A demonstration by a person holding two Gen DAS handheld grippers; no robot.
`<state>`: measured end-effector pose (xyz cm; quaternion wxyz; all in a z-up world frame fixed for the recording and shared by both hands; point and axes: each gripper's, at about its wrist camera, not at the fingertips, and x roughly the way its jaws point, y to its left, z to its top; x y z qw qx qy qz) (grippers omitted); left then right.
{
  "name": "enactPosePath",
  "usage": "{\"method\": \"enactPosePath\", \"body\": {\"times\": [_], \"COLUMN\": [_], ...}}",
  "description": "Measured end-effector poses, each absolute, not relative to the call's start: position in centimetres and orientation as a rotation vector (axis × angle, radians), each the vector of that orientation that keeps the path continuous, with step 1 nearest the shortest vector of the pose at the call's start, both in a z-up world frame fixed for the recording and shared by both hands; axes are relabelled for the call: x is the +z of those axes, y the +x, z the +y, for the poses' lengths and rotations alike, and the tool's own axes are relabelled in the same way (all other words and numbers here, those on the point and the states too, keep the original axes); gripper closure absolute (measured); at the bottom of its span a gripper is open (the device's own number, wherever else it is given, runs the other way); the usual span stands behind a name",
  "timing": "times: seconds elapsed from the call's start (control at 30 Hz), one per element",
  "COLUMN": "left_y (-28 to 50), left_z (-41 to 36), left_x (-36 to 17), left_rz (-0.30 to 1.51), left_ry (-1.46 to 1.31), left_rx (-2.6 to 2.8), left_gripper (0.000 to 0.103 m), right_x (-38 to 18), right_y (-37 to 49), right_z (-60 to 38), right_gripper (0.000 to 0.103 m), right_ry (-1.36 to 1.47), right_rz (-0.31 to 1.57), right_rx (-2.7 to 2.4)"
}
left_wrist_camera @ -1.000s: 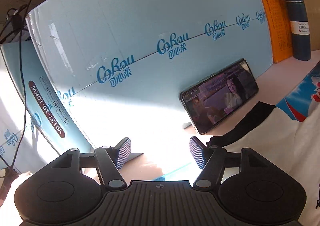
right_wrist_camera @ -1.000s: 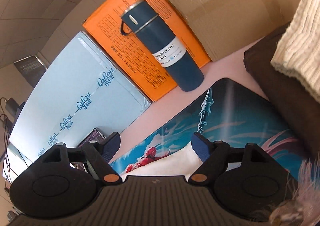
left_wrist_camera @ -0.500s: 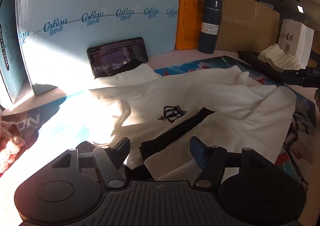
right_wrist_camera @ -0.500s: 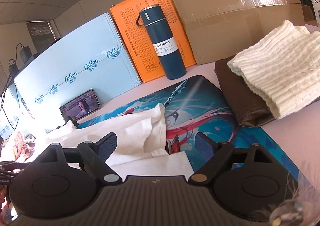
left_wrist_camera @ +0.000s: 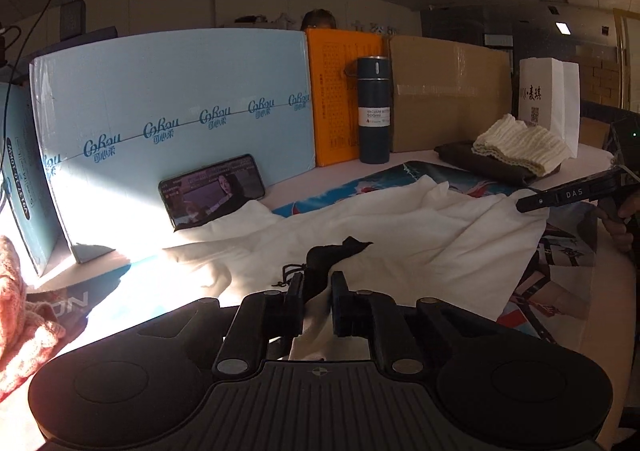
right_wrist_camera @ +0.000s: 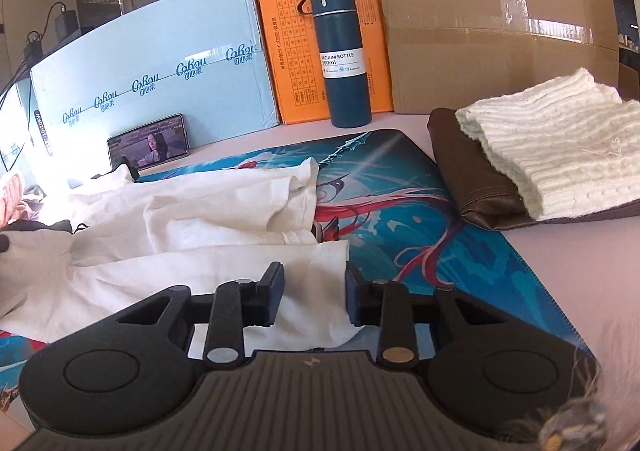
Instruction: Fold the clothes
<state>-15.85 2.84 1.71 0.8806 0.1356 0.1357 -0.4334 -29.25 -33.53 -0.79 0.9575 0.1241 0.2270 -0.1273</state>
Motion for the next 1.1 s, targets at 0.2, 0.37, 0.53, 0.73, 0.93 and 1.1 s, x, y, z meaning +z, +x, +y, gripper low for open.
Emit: {"method": "enactPosePath", "body": {"times": [0.2, 0.37, 0.53, 0.73, 0.93, 1.1], "left_y": [-20.0, -23.1, -25.6, -26.5, -25.4, -22.5], "left_z": [5.7, 9.6, 11.8, 11.1, 12.0, 16.4], "left_x": [4.4, 4.9, 2.3, -2.2, -3.5, -1.4], "left_rz": [0.097, 0.015, 0.113, 0.409, 0.483, 0.347], "left_ry": [0.189, 0.079, 0.032, 0.060, -0.090, -0.342], "left_rx": [-0.939, -1.107, -1.257, -1.397, -1.427, -1.039], "left_gripper": [0.092, 0.092, 0.092, 0.091, 0.063, 0.031], "right_x": [0.7, 0.8, -1.7, -5.0, -5.7, -4.9], "right_y": [-32.8, -36.7, -40.6, -44.0, -45.5, -44.3], "right_z": [-32.1, -31.0, -30.5, -30.8, -31.7, -31.0], "right_gripper": [0.098, 0.098, 0.098, 0.097, 0.036, 0.036], "right_ry": [0.257, 0.310, 0.440, 0.648, 0.866, 0.902], "right_rz": [0.300, 0.190, 0.140, 0.082, -0.011, 0.036], "right_rx": [-0.256, -0.278, -0.313, -0.364, -0.351, -0.386]}}
